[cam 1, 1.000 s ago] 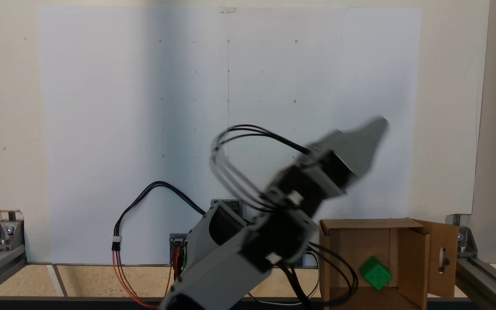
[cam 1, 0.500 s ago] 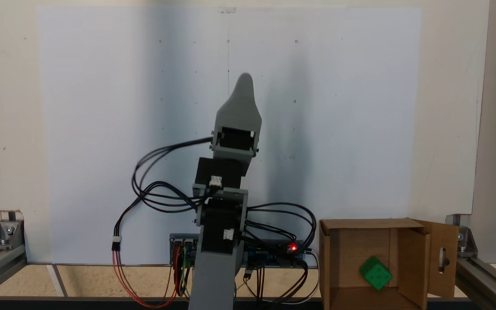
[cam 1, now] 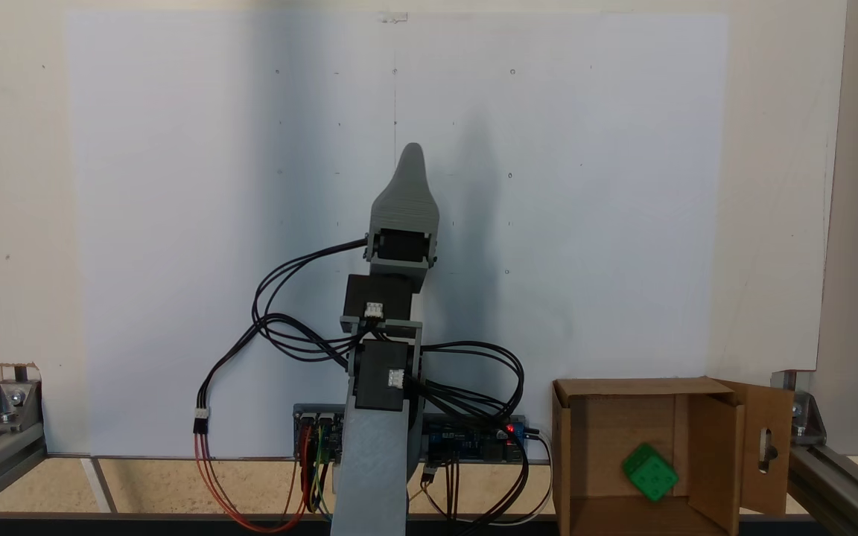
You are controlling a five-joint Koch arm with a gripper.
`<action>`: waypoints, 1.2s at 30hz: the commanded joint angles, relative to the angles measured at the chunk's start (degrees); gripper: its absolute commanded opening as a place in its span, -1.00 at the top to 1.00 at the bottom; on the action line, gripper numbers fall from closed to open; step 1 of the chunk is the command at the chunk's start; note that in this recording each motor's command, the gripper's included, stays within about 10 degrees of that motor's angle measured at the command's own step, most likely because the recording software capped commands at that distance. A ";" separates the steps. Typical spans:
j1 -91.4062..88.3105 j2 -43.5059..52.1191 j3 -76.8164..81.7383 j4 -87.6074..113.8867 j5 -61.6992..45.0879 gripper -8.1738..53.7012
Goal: Grasp a green dice and put it in the bin.
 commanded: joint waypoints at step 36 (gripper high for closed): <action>-0.88 6.24 28.56 -74.00 1.05 -0.72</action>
